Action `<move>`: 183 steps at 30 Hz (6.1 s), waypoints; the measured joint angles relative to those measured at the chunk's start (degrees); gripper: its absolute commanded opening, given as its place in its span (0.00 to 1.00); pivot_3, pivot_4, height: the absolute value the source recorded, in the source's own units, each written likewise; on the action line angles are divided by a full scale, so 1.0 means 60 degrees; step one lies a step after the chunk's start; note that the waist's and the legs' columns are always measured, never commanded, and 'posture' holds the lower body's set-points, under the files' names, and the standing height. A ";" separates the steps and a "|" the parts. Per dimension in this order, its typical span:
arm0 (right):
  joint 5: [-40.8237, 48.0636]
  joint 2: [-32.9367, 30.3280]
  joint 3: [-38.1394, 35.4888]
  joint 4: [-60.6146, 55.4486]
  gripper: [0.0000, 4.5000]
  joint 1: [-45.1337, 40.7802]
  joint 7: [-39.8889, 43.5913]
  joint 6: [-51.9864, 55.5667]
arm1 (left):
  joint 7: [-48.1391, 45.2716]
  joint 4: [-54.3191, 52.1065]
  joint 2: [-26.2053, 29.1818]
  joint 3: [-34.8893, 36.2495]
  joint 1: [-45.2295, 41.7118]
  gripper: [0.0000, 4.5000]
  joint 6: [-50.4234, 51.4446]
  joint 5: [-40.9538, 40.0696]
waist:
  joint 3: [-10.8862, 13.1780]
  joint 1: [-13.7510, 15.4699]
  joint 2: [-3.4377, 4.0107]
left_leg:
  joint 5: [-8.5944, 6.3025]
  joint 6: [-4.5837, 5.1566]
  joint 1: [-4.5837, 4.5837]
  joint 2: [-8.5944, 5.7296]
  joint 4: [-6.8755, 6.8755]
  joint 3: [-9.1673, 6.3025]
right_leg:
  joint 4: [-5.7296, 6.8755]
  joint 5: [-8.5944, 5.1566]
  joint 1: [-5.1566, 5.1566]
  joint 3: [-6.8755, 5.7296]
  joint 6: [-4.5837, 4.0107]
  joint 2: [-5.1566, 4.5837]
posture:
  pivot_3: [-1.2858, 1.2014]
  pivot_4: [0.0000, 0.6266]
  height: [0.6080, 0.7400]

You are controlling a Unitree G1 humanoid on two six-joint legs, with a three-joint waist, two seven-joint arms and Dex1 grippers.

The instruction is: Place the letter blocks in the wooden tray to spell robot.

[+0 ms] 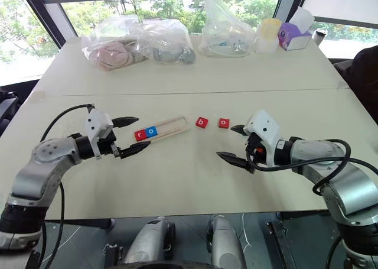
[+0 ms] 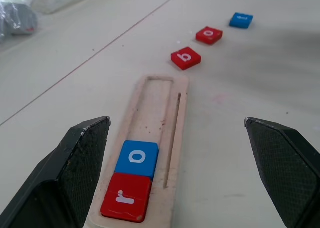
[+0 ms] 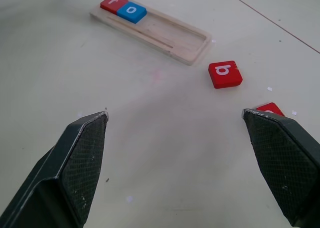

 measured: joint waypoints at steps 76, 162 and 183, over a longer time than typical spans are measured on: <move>0.0288 -0.0079 -0.0721 -0.1734 1.00 0.1376 -0.1717 0.0701 | -0.3504 0.3675 -0.1717 -0.2399 -0.1729 0.70 -0.2677 0.1988 | -0.0031 0.0260 -0.0017 | -0.0001 0.0005 0.0013 0.0000 0.0022 -0.0007 | -0.0005 0.0022 0.0024 0.0007 -0.0006 -0.0011 | 0.52 0.24 1.00; -0.4411 0.2049 0.3255 0.6266 0.26 -0.3777 0.2100 -0.4318 | -0.0575 -0.2960 0.0657 -0.0024 0.0213 1.00 0.2174 -0.1395 | -0.0021 -0.0018 -0.0008 | -0.0002 0.0008 0.0004 -0.0003 0.0008 0.0029 | 0.0013 0.0041 -0.0007 0.0027 0.0024 0.0002 | 0.52 0.24 1.00; -0.3031 0.0712 0.2498 0.2596 0.26 -0.1885 0.3091 -0.3634 | -0.0936 -0.2731 0.0474 -0.0331 0.0116 1.00 0.1960 -0.1397 | -0.0016 -0.0027 -0.0018 | -0.0002 0.0008 0.0021 0.0020 0.0011 0.0067 | 0.0012 0.0025 -0.0009 0.0035 -0.0011 0.0013 | 0.52 0.24 1.00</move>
